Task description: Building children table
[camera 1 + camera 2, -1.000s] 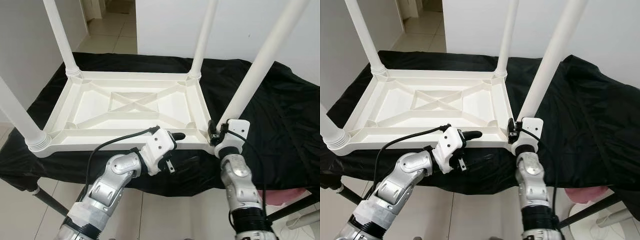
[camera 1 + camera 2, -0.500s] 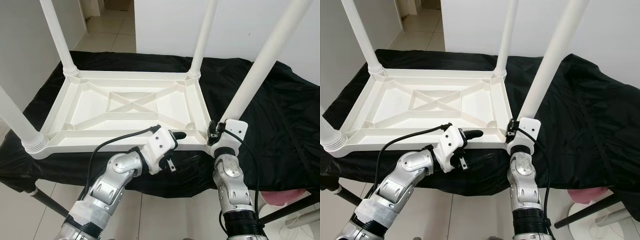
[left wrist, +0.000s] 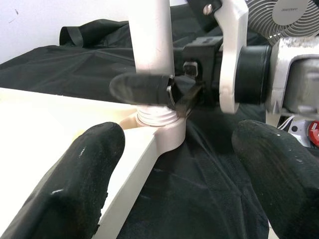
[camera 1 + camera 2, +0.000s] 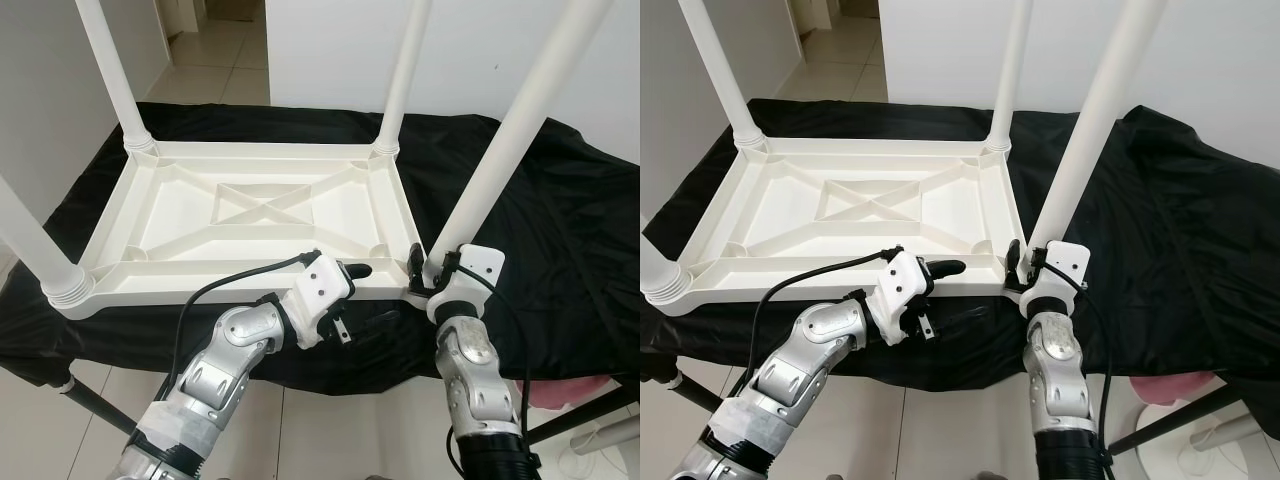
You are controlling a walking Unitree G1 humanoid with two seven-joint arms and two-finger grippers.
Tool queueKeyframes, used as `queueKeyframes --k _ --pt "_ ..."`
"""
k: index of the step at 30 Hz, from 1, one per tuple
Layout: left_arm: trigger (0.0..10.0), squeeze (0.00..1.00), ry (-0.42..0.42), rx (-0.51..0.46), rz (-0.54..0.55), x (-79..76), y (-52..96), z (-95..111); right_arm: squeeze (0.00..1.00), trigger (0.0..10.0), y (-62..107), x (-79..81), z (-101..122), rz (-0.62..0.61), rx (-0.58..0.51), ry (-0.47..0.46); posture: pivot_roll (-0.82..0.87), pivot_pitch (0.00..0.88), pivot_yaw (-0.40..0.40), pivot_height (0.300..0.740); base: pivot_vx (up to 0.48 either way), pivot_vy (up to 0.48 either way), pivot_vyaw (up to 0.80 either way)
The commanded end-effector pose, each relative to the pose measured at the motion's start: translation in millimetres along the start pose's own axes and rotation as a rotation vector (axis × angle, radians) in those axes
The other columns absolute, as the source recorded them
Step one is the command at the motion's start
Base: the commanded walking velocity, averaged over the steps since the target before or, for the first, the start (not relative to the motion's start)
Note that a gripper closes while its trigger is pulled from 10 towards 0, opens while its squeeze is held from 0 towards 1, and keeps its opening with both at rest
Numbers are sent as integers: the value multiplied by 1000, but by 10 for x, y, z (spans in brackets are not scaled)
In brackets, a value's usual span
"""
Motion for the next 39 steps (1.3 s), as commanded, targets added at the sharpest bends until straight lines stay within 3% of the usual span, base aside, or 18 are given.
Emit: queueKeyframes --k 1,4,8,13,17,23,24,26,27,28,39 --pt "10000 0 -9 2 -14 5 3 -6 0 10000 4 -6 27 79 -14 -4 -90 0 -15 740 0 0 0" --pt "10000 0 -9 2 -15 9 2 -6 0 10000 -7 5 34 131 -14 5 -95 0 -10 740 0 0 0" --pt "10000 0 -11 2 -21 17 -5 -1 0 10000 -57 50 30 344 12 35 -94 0 -8 740 0 0 0" --pt "10000 0 -13 2 -20 31 -3 1 0 10000 -81 57 19 478 46 53 -84 0 -2 740 0 0 0" --pt "10000 0 -13 2 -21 32 0 2 0 10000 -101 53 27 507 47 73 -84 0 -2 740 0 0 0" --pt "10000 0 -11 5 -32 7 -1 4 0 10000 -210 70 59 653 84 118 -71 0 -3 740 0 0 0" --pt "10000 0 -14 8 -33 6 2 3 0 8745 -226 44 50 670 100 138 -71 0 -3 740 0 0 0" --pt "10000 0 -16 10 -34 7 3 1 0 8745 -240 22 43 683 109 150 -71 0 -3 740 0 0 0" --pt "10000 0 -18 11 -33 8 8 0 0 3020 -249 -4 33 691 120 159 -60 0 -5 740 0 0 0" --pt "10000 0 -18 12 -33 8 13 -1 0 0 -253 -30 17 697 132 161 -59 0 -5 740 0 0 0" --pt "10000 0 -18 12 -32 12 24 -1 0 0 -183 -147 -108 704 182 167 -65 0 3 740 0 0 0"
Point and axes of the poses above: a point about 5 cm out from each wrist's last joint towards the gripper, its own y axis pointing back from the gripper into the wrist, its own z axis along the axis of the wrist's last joint, x = y × z, the point moved 2 cm from there along -y, pointing out of the wrist towards the gripper, and after that the axes turned 6 degrees about -y, right-handed, at the moved point
